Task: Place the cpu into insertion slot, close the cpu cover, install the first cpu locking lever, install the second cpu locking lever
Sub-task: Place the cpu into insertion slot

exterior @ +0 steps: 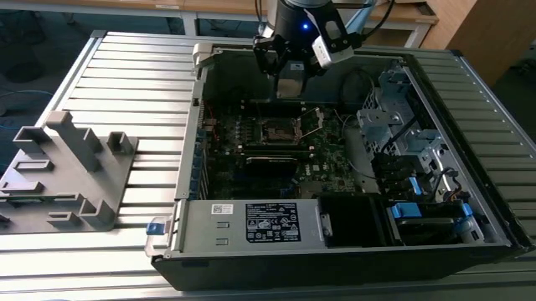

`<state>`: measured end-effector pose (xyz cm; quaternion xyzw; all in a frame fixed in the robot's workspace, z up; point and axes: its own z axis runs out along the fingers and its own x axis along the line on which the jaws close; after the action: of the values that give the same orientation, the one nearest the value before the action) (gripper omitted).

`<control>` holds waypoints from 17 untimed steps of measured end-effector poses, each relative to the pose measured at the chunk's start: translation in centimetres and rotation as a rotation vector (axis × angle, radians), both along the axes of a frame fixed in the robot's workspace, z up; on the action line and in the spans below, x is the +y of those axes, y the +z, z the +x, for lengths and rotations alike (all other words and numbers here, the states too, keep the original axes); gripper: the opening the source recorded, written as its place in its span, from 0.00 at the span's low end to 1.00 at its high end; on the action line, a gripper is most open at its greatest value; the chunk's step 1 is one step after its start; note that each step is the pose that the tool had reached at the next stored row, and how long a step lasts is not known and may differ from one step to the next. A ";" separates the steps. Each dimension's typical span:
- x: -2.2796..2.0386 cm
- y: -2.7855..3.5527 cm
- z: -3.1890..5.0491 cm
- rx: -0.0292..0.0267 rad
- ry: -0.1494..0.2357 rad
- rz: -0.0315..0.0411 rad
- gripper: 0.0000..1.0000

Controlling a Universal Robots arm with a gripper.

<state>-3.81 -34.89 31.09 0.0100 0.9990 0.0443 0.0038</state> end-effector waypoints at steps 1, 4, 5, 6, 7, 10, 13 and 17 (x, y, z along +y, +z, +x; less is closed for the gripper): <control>0.00 -0.11 -0.01 0.0001 0.000 -0.0005 0.54; 0.00 -0.61 -0.03 0.0001 0.000 -0.0010 0.54; 0.00 -0.79 -0.04 0.0001 0.000 -0.0010 0.54; 0.00 -0.97 -0.04 0.0001 0.000 -0.0010 0.54; 0.00 -1.15 -0.05 0.0001 0.000 -0.0011 0.54; 0.00 -1.71 -0.06 0.0001 0.000 -0.0013 0.54; 0.00 -2.22 -0.08 0.0000 0.000 -0.0012 0.54; 0.00 -2.46 -0.09 0.0001 0.000 -0.0027 0.54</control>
<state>-3.90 -34.89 28.62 0.0100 0.9990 0.0429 0.0037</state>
